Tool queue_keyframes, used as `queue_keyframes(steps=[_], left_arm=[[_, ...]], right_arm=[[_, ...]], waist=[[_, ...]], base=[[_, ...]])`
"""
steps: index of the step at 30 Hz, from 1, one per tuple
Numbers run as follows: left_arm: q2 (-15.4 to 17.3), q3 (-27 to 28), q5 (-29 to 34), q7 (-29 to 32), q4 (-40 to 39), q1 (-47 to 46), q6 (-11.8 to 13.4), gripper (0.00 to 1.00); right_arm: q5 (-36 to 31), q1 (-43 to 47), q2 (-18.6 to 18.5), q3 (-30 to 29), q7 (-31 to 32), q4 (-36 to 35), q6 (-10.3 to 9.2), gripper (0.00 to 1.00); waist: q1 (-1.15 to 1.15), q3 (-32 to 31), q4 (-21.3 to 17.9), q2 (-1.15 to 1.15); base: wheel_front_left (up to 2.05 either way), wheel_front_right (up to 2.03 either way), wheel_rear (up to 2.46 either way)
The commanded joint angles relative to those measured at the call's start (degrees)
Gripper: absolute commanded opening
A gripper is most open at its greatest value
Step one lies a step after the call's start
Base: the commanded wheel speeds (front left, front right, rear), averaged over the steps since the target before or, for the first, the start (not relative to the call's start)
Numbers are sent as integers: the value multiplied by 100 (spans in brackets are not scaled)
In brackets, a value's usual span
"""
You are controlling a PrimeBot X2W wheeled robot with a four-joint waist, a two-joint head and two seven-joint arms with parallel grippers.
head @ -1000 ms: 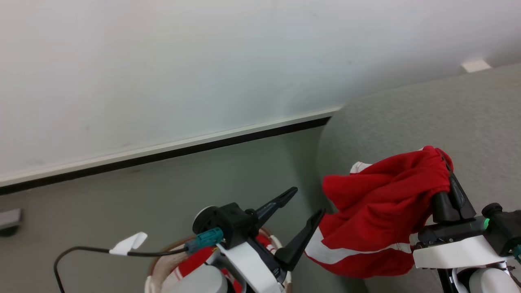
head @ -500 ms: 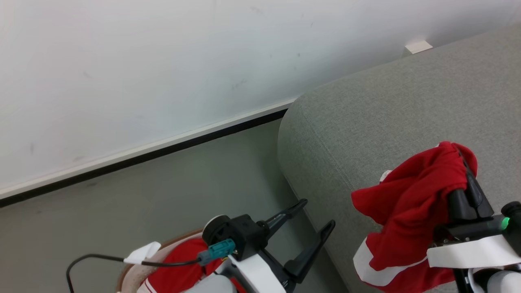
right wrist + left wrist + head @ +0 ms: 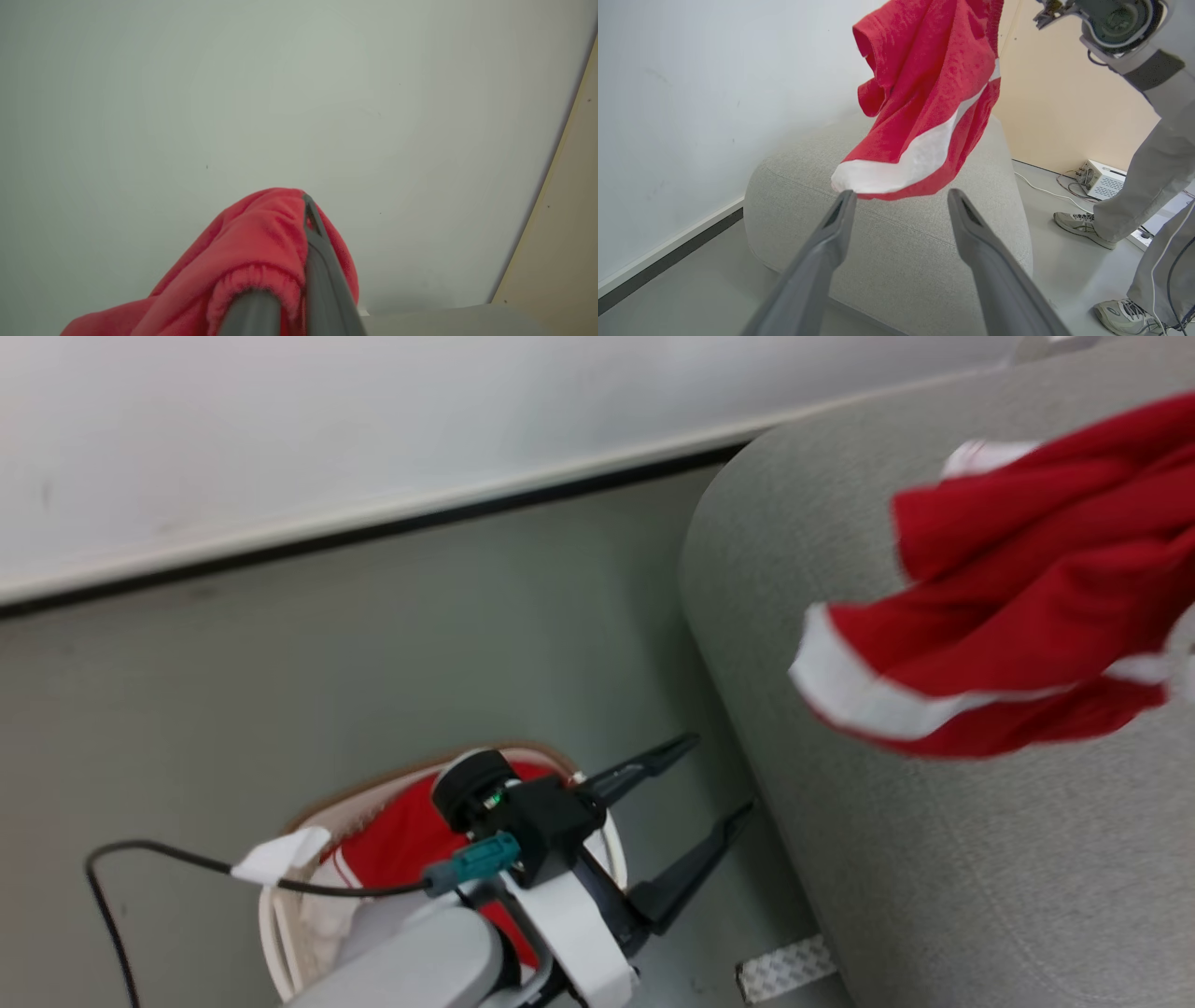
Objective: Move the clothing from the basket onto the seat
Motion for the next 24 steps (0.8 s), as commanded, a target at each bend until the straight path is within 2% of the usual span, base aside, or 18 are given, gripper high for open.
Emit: queue_keyframes(steps=[1, 6, 13, 17, 21, 24], left_arm=[[117, 38, 65, 42, -78, -90, -15, 100], [498, 175, 149, 202, -472, -256, -9, 100], [995, 438, 165, 289, -889, -444, 21, 100], [1170, 563, 162, 307, -1041, -536, 38, 100], [1247, 662, 124, 263, -1077, -584, 59, 100], [1236, 689, 85, 238, -1056, -602, 75, 100]], right_arm=[[-14, -237, -121, -138, 67, 26, -14, 0], [12, -1075, -554, -808, 407, 326, -14, 0], [-40, -2055, -1323, -1396, 513, 1355, -14, 0], [-256, -2455, -1477, -1707, 430, 2043, -14, 0], [-670, -2428, -1483, -1628, 758, 2741, -14, 0], [-934, -2180, -1645, -1286, 1010, 3067, -15, 0]], waist=[[0, 590, 314, 0], [0, 1332, 554, 0], [0, 2133, 739, 0], [0, 2430, 816, 0], [0, 2549, 873, 0], [0, 2555, 934, 0]], base=[[0, 0, 0], [0, 0, 0], [0, 0, 0], [0, 0, 0], [0, 0, 0], [0, 0, 0]])
